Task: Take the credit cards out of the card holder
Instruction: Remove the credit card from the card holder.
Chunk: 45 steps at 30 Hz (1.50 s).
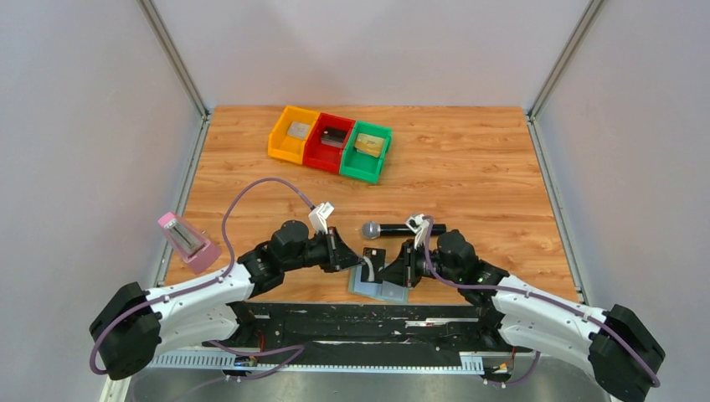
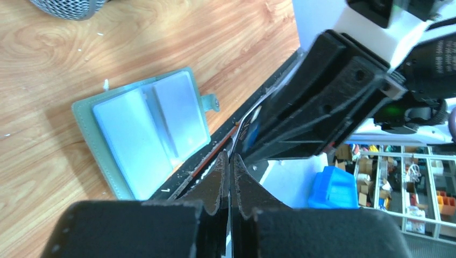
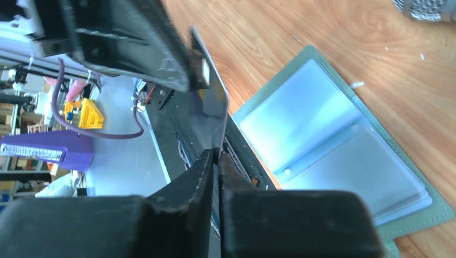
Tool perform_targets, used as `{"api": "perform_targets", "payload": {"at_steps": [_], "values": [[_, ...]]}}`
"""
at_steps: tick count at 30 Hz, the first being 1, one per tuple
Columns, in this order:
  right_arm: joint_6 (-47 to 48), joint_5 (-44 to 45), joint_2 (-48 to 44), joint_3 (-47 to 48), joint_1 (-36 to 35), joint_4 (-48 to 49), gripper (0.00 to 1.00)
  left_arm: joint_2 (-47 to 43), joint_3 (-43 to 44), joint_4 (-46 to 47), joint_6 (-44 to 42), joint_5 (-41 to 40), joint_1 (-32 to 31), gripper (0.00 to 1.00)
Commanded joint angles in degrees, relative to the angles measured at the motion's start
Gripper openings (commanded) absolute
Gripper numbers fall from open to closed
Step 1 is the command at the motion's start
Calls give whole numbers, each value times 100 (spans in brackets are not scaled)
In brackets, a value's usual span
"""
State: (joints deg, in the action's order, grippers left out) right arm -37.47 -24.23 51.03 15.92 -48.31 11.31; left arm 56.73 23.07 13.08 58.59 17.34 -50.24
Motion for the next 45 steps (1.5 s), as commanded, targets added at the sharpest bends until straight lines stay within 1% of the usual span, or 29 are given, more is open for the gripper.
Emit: {"api": "perform_targets", "payload": {"at_steps": [1,5,9,11,12,13,15,18,21,27,29,33,35,36,37,38,39,40,43,44,45], "values": [[284,-315,-372,37,71,228,1,-76,-41,183,-77,-9,-39,0],[507,-899,-538,87,162,-1,0,-365,97,-178,-278,-10,-39,10],[650,-1307,-662,151,197,-234,0,-688,317,-788,-727,40,-39,29],[715,-1545,-675,200,199,-319,0,-880,484,-1172,-1006,73,-36,36],[748,-1679,-661,227,200,-348,0,-934,606,-1505,-1103,115,-38,38],[784,-1831,-632,261,195,-382,0,-1032,670,-1631,-1284,157,-38,41],[834,-2177,-548,332,200,-421,0,-1108,853,-2042,-1523,310,-23,45],[872,-2396,-436,427,193,-462,0,-1057,1156,-2278,-1755,697,-25,47],[865,-2503,-373,466,199,-425,0,-901,1340,-2499,-1963,898,-30,47],[798,-2638,-283,490,200,-285,0,-527,1510,-2470,-2172,1498,-30,48],[794,-2660,-242,488,200,-274,0,-376,1523,-2408,-2221,1741,-25,47],[785,-2700,-168,505,195,-253,0,-239,1504,-2321,-2252,1778,-30,45],[786,-2695,-151,508,199,-252,0,-238,1473,-2248,-2236,1771,-25,38],[785,-2685,-134,502,198,-252,0,-249,1455,-2213,-2215,1763,-23,28],[785,-2676,-126,502,195,-252,0,-245,1444,-2196,-2205,1761,-24,22],[787,-2671,-115,508,199,-246,0,-231,1436,-2145,-2188,1763,-27,12],[786,-2656,-103,508,200,-244,0,-223,1424,-2113,-2173,1799,-25,7],[779,-2624,-108,516,196,-251,2,-199,1408,-2057,-2142,1812,-27,1],[743,-2412,-187,544,200,-332,14,-145,1398,-2026,-2104,1745,-25,0],[721,-2254,-246,563,200,-389,19,-121,1409,-2070,-2116,1697,-27,0],[712,-2099,-335,582,203,-489,29,-115,1439,-2111,-2124,1574,-14,0]]}}
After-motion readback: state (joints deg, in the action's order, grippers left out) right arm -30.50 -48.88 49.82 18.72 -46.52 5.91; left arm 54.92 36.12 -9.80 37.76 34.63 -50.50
